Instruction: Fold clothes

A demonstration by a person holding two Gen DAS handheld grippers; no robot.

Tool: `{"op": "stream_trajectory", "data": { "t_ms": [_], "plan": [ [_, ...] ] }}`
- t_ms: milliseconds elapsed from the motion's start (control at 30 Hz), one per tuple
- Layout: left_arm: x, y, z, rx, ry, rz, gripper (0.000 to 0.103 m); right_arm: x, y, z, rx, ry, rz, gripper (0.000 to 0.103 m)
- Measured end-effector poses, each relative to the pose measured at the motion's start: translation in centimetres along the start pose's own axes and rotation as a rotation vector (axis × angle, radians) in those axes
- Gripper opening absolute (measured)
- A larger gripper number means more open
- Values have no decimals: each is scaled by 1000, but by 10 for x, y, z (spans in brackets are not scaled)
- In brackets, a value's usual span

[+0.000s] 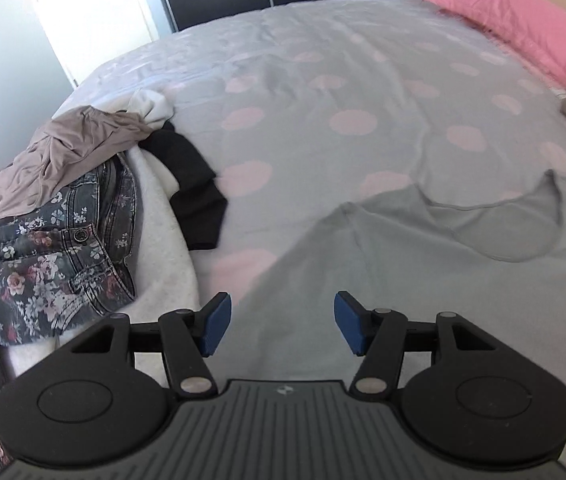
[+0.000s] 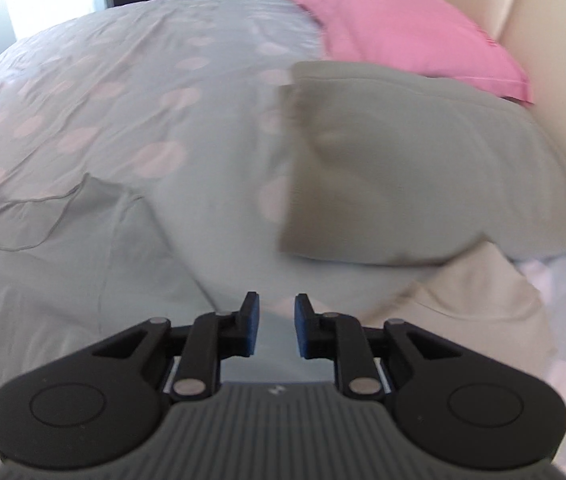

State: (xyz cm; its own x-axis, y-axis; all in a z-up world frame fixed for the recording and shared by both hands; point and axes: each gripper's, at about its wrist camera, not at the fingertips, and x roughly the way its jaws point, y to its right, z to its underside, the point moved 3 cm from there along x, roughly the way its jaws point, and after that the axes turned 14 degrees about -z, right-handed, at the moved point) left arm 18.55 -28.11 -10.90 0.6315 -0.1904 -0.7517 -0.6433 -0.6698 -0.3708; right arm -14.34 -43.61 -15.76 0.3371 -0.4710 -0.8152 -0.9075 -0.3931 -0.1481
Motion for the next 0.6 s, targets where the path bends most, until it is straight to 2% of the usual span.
{"op": "stream_trajectory", "data": {
  "t_ms": [133, 267, 367, 433, 533, 567, 600],
  "plan": [
    [39, -4, -2, -29, -45, -15, 55, 53, -13, -13, -1, -31, -55, 21],
    [70, -7, 3, -42, -95, 1, 55, 92, -8, -16, -31, -93, -62, 21],
    [82, -6, 11, -42, -120, 47, 55, 104, -1, -11, -35, -136, -107, 24],
    [86, -3, 16, -33, -113, 62, 55, 107, 3, -7, -51, -148, -123, 30],
    [89, -2, 20, -57, -105, 81, 53, 110, 11, -3, -54, -143, -137, 29],
    [90, -2, 21, -79, -108, 96, 46, 113, 12, -3, -46, -143, -140, 26],
    [88, -2, 20, -93, -100, 109, 32, 114, 12, -2, -39, -144, -153, 15]
  ]
}}
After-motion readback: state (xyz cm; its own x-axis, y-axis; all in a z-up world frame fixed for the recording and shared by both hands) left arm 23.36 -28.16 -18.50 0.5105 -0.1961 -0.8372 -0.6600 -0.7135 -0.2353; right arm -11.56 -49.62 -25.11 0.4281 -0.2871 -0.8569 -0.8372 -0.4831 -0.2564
